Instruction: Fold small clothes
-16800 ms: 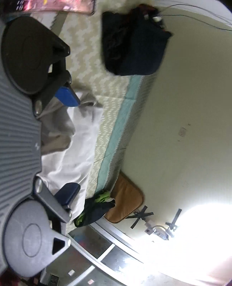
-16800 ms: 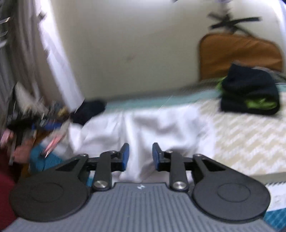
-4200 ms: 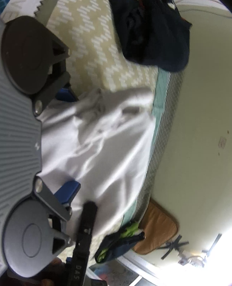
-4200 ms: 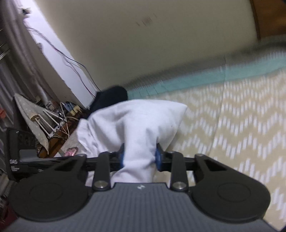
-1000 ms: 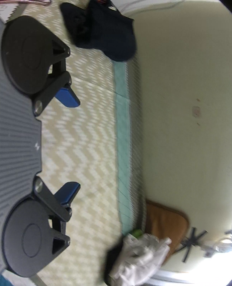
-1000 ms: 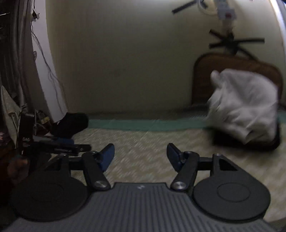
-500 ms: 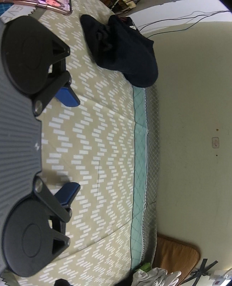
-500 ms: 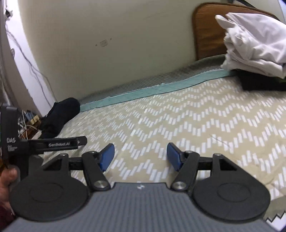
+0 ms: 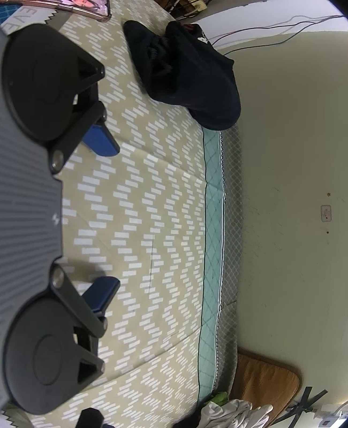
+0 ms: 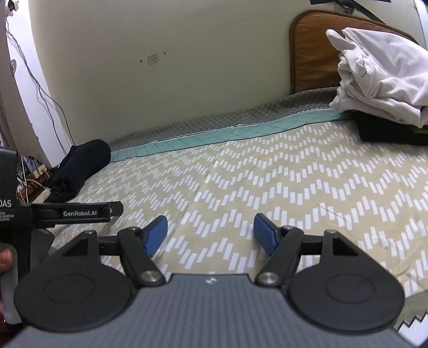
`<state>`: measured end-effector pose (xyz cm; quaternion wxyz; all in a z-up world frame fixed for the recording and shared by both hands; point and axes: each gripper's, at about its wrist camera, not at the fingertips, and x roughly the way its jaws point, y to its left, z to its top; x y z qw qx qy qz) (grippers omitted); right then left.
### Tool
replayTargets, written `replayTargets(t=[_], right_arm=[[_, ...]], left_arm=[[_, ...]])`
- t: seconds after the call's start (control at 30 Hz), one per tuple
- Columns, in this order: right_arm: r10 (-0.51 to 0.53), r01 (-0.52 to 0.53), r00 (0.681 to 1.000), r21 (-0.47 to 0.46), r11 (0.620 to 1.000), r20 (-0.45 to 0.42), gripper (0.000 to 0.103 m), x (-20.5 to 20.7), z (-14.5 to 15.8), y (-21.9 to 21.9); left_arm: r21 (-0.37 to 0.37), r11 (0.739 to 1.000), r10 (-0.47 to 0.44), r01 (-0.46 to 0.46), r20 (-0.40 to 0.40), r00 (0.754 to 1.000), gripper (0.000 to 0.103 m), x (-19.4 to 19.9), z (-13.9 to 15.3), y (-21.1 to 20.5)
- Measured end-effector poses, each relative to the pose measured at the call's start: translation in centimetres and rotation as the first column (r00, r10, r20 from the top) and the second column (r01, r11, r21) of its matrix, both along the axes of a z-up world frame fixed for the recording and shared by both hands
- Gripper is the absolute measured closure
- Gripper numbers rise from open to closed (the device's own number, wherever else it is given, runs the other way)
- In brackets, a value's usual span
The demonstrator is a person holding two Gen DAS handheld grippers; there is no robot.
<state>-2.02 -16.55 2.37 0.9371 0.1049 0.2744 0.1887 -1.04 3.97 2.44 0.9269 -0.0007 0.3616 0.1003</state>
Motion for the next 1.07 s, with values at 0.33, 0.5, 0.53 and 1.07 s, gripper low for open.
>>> replayTargets(t=[0.33, 0.5, 0.53, 1.07], right_arm=[[-0.171, 0.17, 0.985, 0.068, 0.983, 0.009, 0.022, -1.5, -0.1, -2.0], [-0.187, 0.186, 0.982, 0.057, 0.981, 0.016, 0.017, -2.2, -0.1, -2.1], [-0.184, 0.183, 0.983, 0.057, 0.981, 0.021, 0.017, -2.4, 0.0, -2.1], [-0.186, 0.185, 0.982, 0.101, 0.978, 0.007, 0.017, -2.7, 0.0, -2.5]], left_arm=[[0.055, 0.998, -0.035, 0.032, 0.054, 0.998, 0.0, -1.4, 1.0, -2.0], [0.017, 0.997, -0.071, 0.071, 0.056, 0.996, 0.0, -1.9, 1.3, -2.9], [0.008, 0.997, -0.078, 0.078, 0.06, 0.995, 0.0, -2.0, 1.5, -3.1], [0.05, 0.988, -0.151, 0.147, 0.094, 0.984, 0.0, -2.6, 2.2, -5.6]])
